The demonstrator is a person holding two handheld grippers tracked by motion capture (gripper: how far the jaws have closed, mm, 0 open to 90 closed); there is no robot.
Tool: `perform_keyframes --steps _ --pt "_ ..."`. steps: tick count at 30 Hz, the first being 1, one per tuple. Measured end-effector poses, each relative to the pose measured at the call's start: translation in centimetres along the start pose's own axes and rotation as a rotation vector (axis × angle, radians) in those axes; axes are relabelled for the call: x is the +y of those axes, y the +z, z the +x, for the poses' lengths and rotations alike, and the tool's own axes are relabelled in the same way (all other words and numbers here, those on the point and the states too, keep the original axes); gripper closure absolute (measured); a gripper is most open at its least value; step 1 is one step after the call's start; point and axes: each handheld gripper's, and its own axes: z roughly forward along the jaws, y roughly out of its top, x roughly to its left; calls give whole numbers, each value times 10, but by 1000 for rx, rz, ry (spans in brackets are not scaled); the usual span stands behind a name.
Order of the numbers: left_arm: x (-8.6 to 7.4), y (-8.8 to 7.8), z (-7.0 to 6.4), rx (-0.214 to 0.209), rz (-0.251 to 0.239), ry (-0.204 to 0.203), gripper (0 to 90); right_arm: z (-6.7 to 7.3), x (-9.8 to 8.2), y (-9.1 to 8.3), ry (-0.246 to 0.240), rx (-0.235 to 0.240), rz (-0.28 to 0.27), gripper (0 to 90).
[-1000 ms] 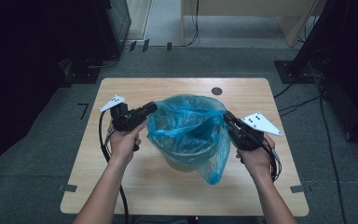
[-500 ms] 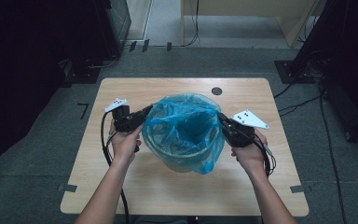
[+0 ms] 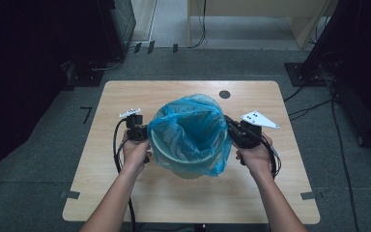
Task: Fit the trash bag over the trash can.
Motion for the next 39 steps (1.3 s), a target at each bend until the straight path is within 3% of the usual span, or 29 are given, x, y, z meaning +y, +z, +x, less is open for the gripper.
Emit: perform_keyframes --steps 3,7,11,14,18,24,29,31,34,37,39 --pt "-3 2 3 2 6 -2 900 -1 2 1 -12 3 -1 900" --pt "-2 2 1 20 19 4 900 -6 2 6 25 28 18 900" --pt "2 -7 -11 51 -1 64 900 -11 -4 17 48 0 99 900" --pt "0 -4 -10 65 26 77 900 -11 -19 28 31 0 150 900" --pt "-10 5 3 73 77 52 900 -8 -28 31 42 13 141 900" --pt "-30 11 20 49 100 -19 900 -6 -20 21 39 3 64 895" --pt "-46 15 23 106 147 9 900 -5 -28 25 4 -30 106 900" --pt "-56 18 30 107 163 -16 900 -5 -34 28 6 -37 125 900" --pt "-66 14 34 92 147 -21 900 -9 -43 30 16 -40 130 900" --pt "-68 4 34 108 114 0 895 -15 -51 30 20 -60 144 900" --pt "-69 -5 34 120 77 19 841 -20 -56 29 19 -60 149 834"
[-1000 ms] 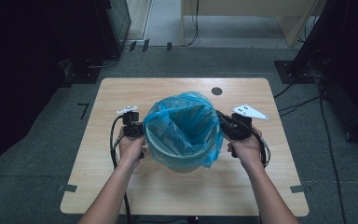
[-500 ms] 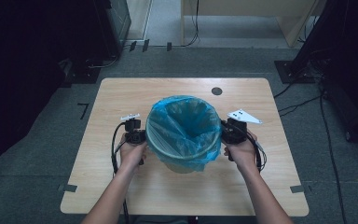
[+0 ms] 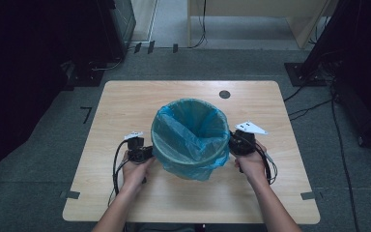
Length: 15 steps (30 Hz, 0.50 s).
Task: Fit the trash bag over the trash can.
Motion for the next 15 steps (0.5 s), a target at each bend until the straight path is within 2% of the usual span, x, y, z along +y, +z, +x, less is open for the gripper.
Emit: perform_keyframes --steps 3,6,11,15 --pt "-2 -15 0 34 -61 19 708 -5 -5 -6 -20 24 -14 715" --pt "-4 -31 -1 36 -122 51 589 -7 -6 -19 -35 59 -42 649" --pt "-6 -55 -1 28 -206 81 546 -8 -5 -45 -40 93 -121 617" --pt "-6 -73 0 16 -262 70 506 -10 -1 -64 -35 107 -172 602"
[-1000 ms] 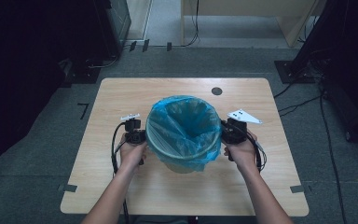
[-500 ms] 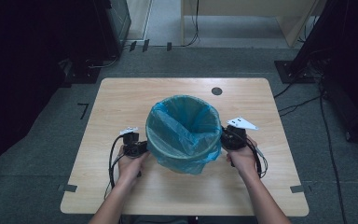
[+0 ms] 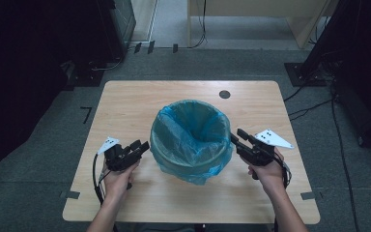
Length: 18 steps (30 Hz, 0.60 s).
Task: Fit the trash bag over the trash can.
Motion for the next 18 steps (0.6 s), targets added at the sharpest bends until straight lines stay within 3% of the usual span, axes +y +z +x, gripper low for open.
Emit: perform_keyframes --steps 5,9,14,18 --pt "4 -26 -6 -34 -89 17 489 0 6 -23 -4 3 -48 592" --pt "3 -38 -24 -111 -141 66 439 6 6 -33 9 21 -77 597" --pt "1 -45 -53 -155 -206 164 381 21 1 -33 -31 4 -91 607" --pt "0 -49 -68 -196 -242 206 275 25 -3 -25 -23 -22 -100 621"
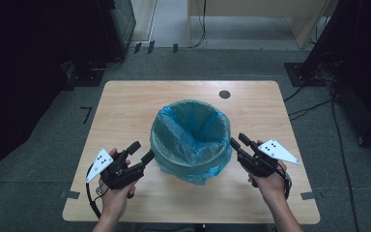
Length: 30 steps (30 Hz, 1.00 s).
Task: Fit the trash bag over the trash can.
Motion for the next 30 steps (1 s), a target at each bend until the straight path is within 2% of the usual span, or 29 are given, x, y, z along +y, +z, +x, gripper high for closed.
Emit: perform_keyframes --steps 3,5,8,9,11,12,14,16,17,21,27,30 --pt "-2 1 -4 -43 -9 23 197 0 -3 6 12 -34 0 640" --pt "-5 6 -5 -68 16 33 166 0 -5 9 30 -45 -1 650" --pt "-12 13 -5 -109 51 65 157 2 -6 14 39 -38 -1 668" --pt "-13 14 -6 -108 55 78 195 3 -7 15 39 -32 -1 675" --pt "-15 15 -8 -126 71 126 488 4 -8 17 42 -21 0 690" --pt "-15 16 -8 -130 82 129 534 5 -8 17 41 -12 1 700" --pt "-15 16 -8 -163 93 140 739 8 -10 18 37 5 4 731" --pt "-18 17 -6 -190 116 135 893 12 -12 18 23 22 8 772" --pt "-20 18 -5 -193 131 140 900 14 -14 18 18 17 13 801" --pt "-28 22 -3 -180 185 142 900 19 -24 20 20 6 42 878" --pt "-47 34 6 -106 300 91 900 22 -43 30 20 -21 116 900" --pt "-56 42 8 -60 362 88 900 23 -55 37 37 -41 145 900"
